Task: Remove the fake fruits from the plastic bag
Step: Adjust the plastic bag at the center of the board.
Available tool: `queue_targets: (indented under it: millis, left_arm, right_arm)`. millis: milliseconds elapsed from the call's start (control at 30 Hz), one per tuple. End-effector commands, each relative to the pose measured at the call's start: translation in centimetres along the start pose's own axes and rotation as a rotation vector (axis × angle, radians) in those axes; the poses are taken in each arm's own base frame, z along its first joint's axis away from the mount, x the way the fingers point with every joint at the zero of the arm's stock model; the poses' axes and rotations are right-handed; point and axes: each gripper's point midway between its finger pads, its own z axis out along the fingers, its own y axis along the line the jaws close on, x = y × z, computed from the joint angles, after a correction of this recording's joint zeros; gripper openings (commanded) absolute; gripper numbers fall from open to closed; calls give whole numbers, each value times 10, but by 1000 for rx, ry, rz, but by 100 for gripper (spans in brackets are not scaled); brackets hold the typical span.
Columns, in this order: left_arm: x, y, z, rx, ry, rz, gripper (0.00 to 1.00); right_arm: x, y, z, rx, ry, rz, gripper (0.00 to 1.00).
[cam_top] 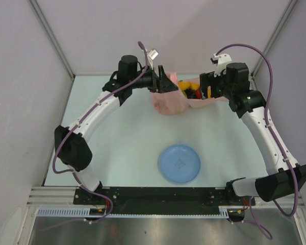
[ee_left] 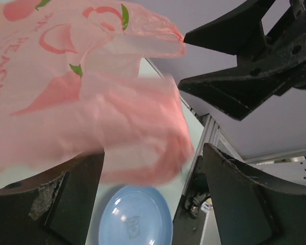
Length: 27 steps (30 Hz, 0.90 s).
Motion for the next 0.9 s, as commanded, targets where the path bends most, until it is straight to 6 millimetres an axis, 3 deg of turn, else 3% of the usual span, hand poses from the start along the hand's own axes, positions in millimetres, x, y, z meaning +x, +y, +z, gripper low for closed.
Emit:
queue_targets:
  millis: [0, 33, 100, 200, 233, 267, 333, 367, 400, 467, 500, 600, 733, 767, 833, 867]
  left_arm:
    - [-40, -37, 11, 95, -96, -50, 83]
    - [-38, -30, 19, 92, -88, -62, 83]
    - [-46, -34, 24, 104, -100, -22, 81]
    - [-42, -24, 27, 84, -67, 85, 39]
    - [-39, -19, 25, 66, -52, 126, 16]
    - [-35, -20, 18, 57, -36, 179, 9]
    - [-7, 3, 5, 4, 54, 243, 0]
    - [-6, -9, -12, 21, 51, 274, 0]
    - [20, 4, -20, 34, 109, 267, 0]
    - [37, 6, -37, 13, 138, 299, 0]
    - [53, 5, -52, -1, 173, 327, 0]
    - [74, 5, -76, -48, 220, 392, 0]
    - [86, 37, -89, -190, 256, 468, 0]
    - [87, 43, -87, -201, 261, 473, 0]
    - [89, 52, -78, -203, 279, 433, 0]
    - [90, 49, -74, -172, 283, 421, 0]
  right_arm:
    - [-17, 11, 9, -33, -52, 8, 88]
    - [-14, 13, 13, -40, -42, 11, 87]
    - [4, 17, 27, -59, 8, 16, 85]
    - [31, 24, 50, -104, 85, 26, 80]
    - [37, 28, 57, -132, 97, 32, 78]
    - [42, 29, 64, -146, 111, 40, 76]
    - [59, 30, 89, -171, 149, 54, 65]
    - [66, 28, 98, -167, 166, 61, 62]
    - [78, 26, 111, -161, 195, 70, 56]
    - [96, 23, 124, -153, 242, 74, 46]
    - [116, 23, 131, -148, 298, 75, 40]
    - [143, 24, 128, -141, 368, 86, 37]
    - [192, 48, 104, -220, 515, 21, 32]
    - [195, 49, 104, -222, 525, 16, 31]
    - [179, 39, 115, -191, 459, 54, 30]
    - [158, 36, 122, -191, 405, 85, 30]
